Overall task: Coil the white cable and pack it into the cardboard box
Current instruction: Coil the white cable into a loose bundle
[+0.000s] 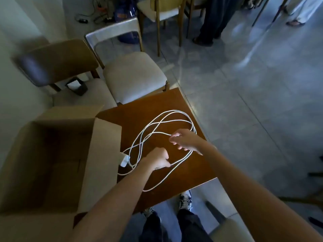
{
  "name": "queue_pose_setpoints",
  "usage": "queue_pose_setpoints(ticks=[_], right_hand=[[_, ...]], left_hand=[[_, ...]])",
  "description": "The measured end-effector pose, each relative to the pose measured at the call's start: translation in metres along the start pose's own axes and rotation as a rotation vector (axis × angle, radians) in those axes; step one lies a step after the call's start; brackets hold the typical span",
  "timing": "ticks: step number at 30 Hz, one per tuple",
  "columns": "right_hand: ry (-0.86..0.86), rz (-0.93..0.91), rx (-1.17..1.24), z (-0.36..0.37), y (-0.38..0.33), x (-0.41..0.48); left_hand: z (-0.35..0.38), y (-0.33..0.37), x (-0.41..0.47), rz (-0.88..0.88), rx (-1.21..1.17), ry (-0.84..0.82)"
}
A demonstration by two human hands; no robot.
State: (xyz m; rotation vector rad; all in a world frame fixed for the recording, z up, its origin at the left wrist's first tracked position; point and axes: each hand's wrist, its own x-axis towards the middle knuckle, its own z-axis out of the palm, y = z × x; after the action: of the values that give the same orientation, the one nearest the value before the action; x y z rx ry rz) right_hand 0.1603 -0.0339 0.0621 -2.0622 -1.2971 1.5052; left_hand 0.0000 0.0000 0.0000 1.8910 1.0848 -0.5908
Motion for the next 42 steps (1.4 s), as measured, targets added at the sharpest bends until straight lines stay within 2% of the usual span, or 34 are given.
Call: queue_pose_setpoints(ticks=[3, 5, 8, 11, 15, 17, 19, 22, 25, 28, 31, 33, 37, 39, 42], right_hand=[[0.039, -0.012, -0.020, 0.001, 0.001, 0.000], [0.046, -0.021, -0.036, 0.000, 0.002, 0.002], [0.051, -0.029, -0.065, -0.006, -0.001, 0.007], [0.127, -0.091, -0.118, -0.011, -0.014, 0.009], [0.310, -0.200, 0.107, -0.019, -0.039, 0.009], [0.334, -0.243, 0.259, -0.022, -0.049, 0.006], [0.323, -0.281, 0.411, -0.026, -0.058, 0.003], [0.316, -0.336, 0.458, -0.026, -0.073, 0.000], [0.289, -0.385, 0.481, -0.023, -0.090, -0.003], [0.188, -0.447, 0.372, -0.018, -0.099, -0.009], [0.103, -0.478, 0.161, -0.015, -0.095, -0.011], [0.106, -0.494, -0.030, -0.021, -0.093, -0.011], [0.064, -0.592, -0.368, -0.042, -0.096, -0.015], [0.040, -0.622, -0.487, -0.052, -0.100, -0.021], [0.046, -0.677, -0.545, -0.067, -0.112, -0.032]], left_hand=[[0.016, 0.004, 0.003, 0.011, 0.220, -0.041], [0.019, 0.008, 0.002, 0.074, 0.208, -0.008], [-0.009, 0.007, -0.001, 0.202, -0.078, 0.081], [-0.055, 0.009, -0.016, 0.245, -0.546, 0.168], [-0.111, 0.007, -0.044, 0.279, -1.081, 0.249], [-0.129, 0.006, -0.058, 0.331, -1.223, 0.305], [-0.141, 0.007, -0.068, 0.430, -1.371, 0.275], [-0.148, 0.012, -0.081, 0.612, -1.596, 0.146], [-0.150, 0.024, -0.093, 0.712, -1.598, 0.128], [-0.158, 0.036, -0.102, 0.764, -1.517, 0.184], [-0.167, 0.044, -0.105, 0.670, -1.106, 0.449], [-0.170, 0.046, -0.103, 0.600, -0.882, 0.553], [-0.170, 0.048, -0.099, 0.546, -0.733, 0.687], [-0.170, 0.048, -0.098, 0.528, -0.708, 0.702], [-0.168, 0.047, -0.103, 0.520, -0.630, 0.555]])
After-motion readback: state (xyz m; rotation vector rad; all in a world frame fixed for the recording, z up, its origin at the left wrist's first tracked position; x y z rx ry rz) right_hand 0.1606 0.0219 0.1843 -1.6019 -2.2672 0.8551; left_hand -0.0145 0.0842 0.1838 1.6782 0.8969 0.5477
